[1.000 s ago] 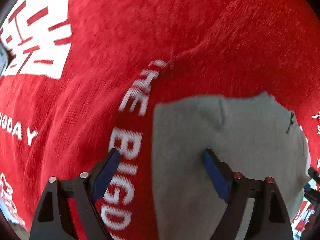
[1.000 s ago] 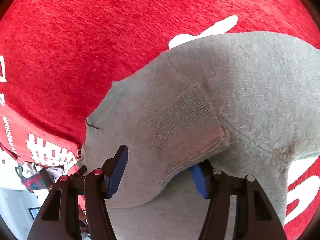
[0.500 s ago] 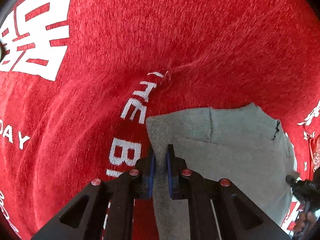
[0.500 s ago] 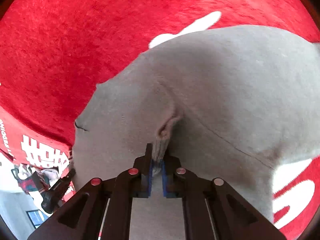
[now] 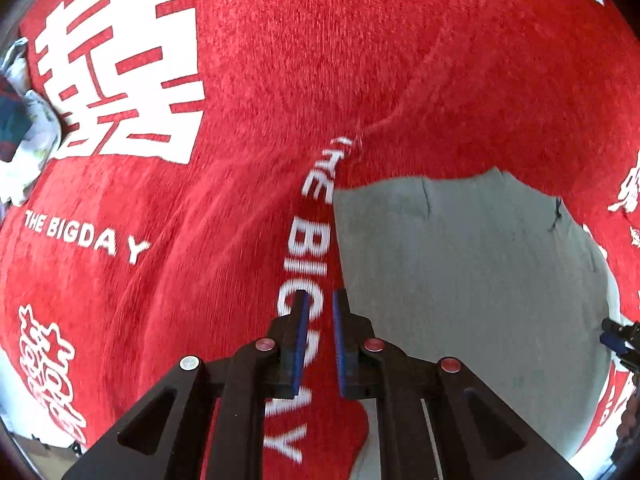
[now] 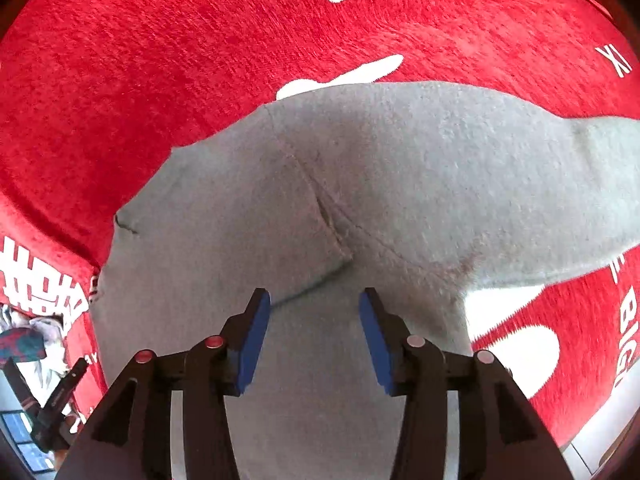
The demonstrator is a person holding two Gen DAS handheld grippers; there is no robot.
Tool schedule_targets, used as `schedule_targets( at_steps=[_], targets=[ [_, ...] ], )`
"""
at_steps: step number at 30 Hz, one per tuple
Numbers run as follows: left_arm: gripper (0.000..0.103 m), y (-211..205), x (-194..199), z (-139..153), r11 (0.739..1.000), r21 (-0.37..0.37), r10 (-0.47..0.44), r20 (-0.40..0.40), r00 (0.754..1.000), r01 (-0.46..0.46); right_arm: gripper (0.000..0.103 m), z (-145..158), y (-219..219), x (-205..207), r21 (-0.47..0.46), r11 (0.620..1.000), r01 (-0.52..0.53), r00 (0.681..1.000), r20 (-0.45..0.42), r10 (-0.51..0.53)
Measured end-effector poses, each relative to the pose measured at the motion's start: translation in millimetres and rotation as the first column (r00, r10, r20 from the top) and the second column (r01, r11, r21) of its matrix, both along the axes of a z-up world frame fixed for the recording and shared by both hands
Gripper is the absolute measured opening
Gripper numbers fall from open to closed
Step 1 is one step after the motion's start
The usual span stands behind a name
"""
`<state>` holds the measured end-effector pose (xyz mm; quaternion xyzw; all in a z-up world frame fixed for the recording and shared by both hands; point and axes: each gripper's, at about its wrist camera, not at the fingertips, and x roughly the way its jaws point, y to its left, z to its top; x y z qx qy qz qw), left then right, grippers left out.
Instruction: Fold small clothes
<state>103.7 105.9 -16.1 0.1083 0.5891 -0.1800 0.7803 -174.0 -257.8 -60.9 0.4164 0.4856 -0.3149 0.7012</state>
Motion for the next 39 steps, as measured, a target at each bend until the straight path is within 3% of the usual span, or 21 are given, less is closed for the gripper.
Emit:
schedule_targets(
  at_steps=[1, 2, 4, 7, 12, 17, 19, 23, 29, 33, 39],
  targets=[
    [0.076, 2.1, -8.9, -0.7, 1.0, 0.003, -0.002, 0.002, 1.0, 0.002, 0.051, 0.6, 1.0, -3.1, 0.008, 1.0, 0.001, 1.0, 0.002, -0.001],
    [0.1, 4.2, -15.9, -0.5, 1.0, 0.015, 0.002, 0.017, 1.0, -0.002, 0.052, 0.5, 2.9, -7.4, 0.023, 1.0, 0.001, 1.0, 0.003, -0.002],
    [0.1, 2.6, -26.5, 3.0, 0.999, 0.031, -0.014, 0.046, 0.999, 0.012, 0.056, -0.2, 6.5, -12.4, 0.049, 0.999, -0.001, 1.0, 0.011, 0.0],
    [0.1, -3.5, -36.5, -1.5, 0.998, 0.054, -0.021, 0.011, 1.0, 0.02, 0.058, 1.2, 11.4, -22.2, 0.064, 0.998, -0.004, 1.0, 0.014, 0.003],
    [0.1, -28.3, -56.4, -9.6, 0.987, 0.152, -0.055, 0.004, 0.998, 0.053, 0.058, -1.1, 15.2, -43.0, 0.1, 0.995, 0.012, 1.0, 0.019, -0.014],
    [0.1, -64.9, -79.0, -14.5, 0.983, 0.129, -0.126, -0.049, 0.991, 0.131, 0.059, 1.1, 4.3, -70.1, 0.109, 0.993, 0.051, 0.998, 0.039, -0.056],
    [0.1, -81.2, -88.4, -14.7, 0.98, 0.117, -0.153, -0.054, 0.987, 0.159, 0.066, 1.8, -2.9, -81.7, 0.12, 0.99, 0.068, 0.996, 0.056, -0.075],
    [0.1, -121.5, -109.1, -18.0, 0.973, 0.095, -0.204, -0.084, 0.975, 0.212, 0.067, 6.6, -19.5, -103.2, 0.093, 0.99, 0.11, 0.992, 0.056, -0.115],
    [0.1, -199.1, -133.4, -15.8, 0.96, 0.038, -0.273, -0.07, 0.959, 0.276, 0.067, 1.6, -42.2, -141.6, 0.108, 0.973, 0.202, 0.976, 0.056, -0.208],
    [0.1, -256.5, -148.6, -19.5, 0.94, 0.027, -0.341, -0.031, 0.94, 0.341, 0.067, 2.0, -60.6, -173.4, 0.106, 0.956, 0.275, 0.957, 0.067, -0.283],
    [0.1, -318.5, -174.3, -43.7, 0.898, 0.066, -0.434, -0.043, 0.9, 0.436, 0.067, -2.0, -89.4, -213.4, 0.109, 0.926, 0.363, 0.925, 0.077, -0.371]
  ],
)
